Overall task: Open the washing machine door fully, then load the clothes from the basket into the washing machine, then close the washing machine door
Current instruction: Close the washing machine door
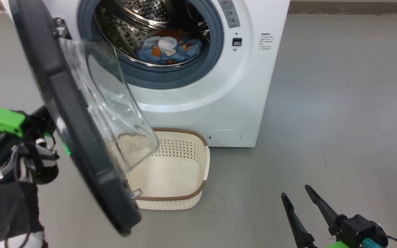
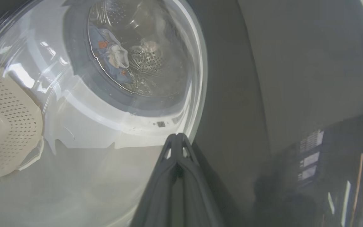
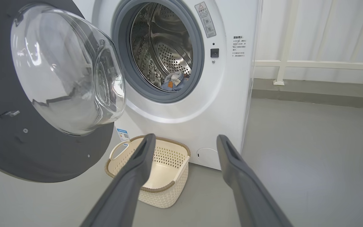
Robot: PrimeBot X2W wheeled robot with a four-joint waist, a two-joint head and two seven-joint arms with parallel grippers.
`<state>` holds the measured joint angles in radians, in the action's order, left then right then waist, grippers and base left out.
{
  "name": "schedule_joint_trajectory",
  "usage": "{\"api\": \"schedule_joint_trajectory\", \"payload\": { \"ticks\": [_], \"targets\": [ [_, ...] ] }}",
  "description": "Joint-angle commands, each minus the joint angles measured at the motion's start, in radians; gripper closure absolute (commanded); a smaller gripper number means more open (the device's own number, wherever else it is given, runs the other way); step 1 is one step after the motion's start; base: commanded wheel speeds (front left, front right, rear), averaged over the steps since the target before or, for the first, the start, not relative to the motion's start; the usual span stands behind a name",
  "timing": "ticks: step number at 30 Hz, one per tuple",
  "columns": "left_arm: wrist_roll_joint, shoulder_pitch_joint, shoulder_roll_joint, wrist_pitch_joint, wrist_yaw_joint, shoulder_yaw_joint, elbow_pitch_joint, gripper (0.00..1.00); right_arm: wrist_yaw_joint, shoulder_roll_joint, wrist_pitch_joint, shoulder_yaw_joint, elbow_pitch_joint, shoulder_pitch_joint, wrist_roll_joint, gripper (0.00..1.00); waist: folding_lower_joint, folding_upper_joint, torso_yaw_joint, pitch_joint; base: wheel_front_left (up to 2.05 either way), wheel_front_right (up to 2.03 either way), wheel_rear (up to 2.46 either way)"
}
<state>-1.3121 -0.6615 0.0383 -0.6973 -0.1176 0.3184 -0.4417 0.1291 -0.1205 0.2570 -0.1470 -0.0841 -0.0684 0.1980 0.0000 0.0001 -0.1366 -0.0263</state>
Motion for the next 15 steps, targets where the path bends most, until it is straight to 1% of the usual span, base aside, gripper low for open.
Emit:
{"api": "schedule_joint_trajectory", "payload": {
  "ticks": [1,4,8,10,15],
  "targets": [
    [-0.036,-0.073,0.013,0.016,0.03,-0.023,0.004,1.0,0.002,-0.003,0.005,-0.025,0.019,0.041,0.018,0.0,0.0,-0.0001,0.019,-0.001,0.0,0.0,0.0],
    [-0.086,-0.105,0.012,0.073,0.056,-0.068,-0.063,1.0,0.002,0.0,0.005,-0.031,0.016,0.047,0.018,0.0,0.0,-0.0001,0.038,0.0,0.0,0.0,0.0],
    [-0.117,-0.136,0.012,0.138,0.098,-0.121,-0.145,1.0,0.002,0.003,0.005,-0.04,0.014,0.053,0.02,0.0,0.0,-0.0001,0.064,0.003,0.0,0.0,0.0],
    [-0.14,-0.153,0.012,0.165,0.12,-0.132,-0.182,1.0,0.002,0.003,0.005,-0.043,0.012,0.053,0.021,0.0,0.0,-0.0001,0.077,0.004,0.0,0.0,0.0],
    [-0.159,-0.19,0.012,0.231,0.168,-0.152,-0.262,1.0,0.002,0.002,0.005,-0.041,0.009,0.049,0.021,0.0,0.0,-0.0001,0.1,0.006,0.0,0.0,0.0]
  ]
}}
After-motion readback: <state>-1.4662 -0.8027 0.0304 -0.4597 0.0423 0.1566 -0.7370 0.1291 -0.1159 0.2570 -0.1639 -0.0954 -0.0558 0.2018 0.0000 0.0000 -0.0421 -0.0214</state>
